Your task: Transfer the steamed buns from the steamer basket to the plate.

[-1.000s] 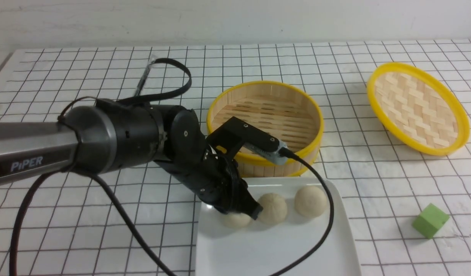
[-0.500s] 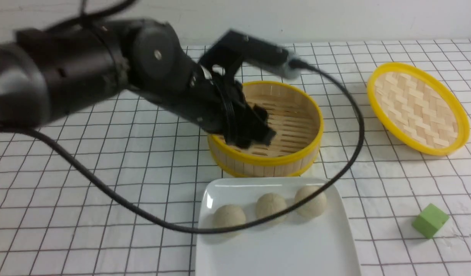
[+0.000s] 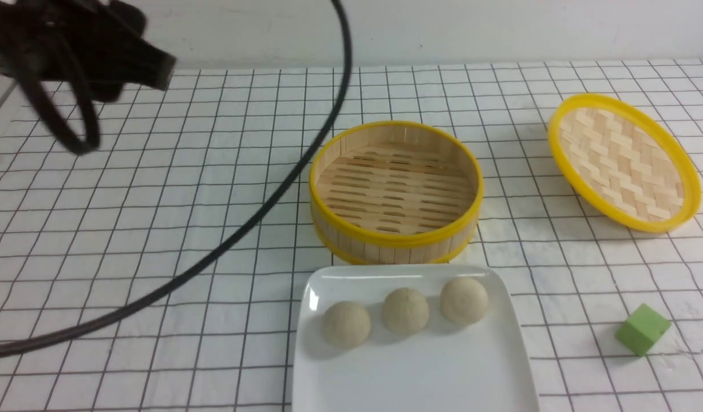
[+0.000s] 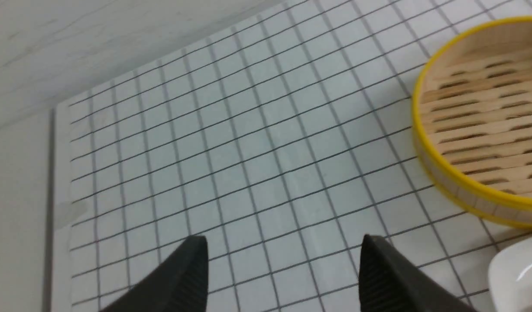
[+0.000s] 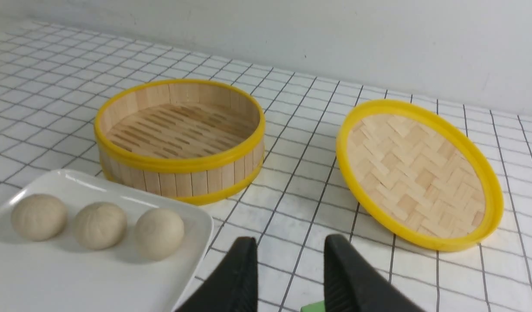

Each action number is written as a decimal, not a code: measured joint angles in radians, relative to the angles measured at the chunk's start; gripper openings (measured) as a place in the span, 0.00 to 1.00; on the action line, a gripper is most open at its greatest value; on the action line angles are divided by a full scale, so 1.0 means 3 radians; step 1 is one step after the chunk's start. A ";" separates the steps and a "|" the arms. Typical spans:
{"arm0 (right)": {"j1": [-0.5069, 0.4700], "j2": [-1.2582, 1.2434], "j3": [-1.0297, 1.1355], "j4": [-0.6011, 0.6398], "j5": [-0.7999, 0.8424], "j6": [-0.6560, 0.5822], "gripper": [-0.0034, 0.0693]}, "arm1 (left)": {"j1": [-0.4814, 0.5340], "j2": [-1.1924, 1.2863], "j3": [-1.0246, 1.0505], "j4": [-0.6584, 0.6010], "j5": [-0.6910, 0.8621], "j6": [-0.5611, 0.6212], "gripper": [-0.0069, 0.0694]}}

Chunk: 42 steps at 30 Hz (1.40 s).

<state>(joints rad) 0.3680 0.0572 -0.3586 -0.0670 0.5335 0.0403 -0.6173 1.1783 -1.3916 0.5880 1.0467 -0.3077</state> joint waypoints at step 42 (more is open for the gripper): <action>0.0000 0.0000 0.0000 -0.0331 0.0188 0.0235 0.38 | 0.0000 -0.2599 0.1579 -0.0190 -0.0088 -0.0337 0.49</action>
<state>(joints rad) 0.3680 0.0572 -0.3586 -0.1664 0.5899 0.1107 -0.6173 0.3985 -0.9180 0.5309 1.0203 -0.4088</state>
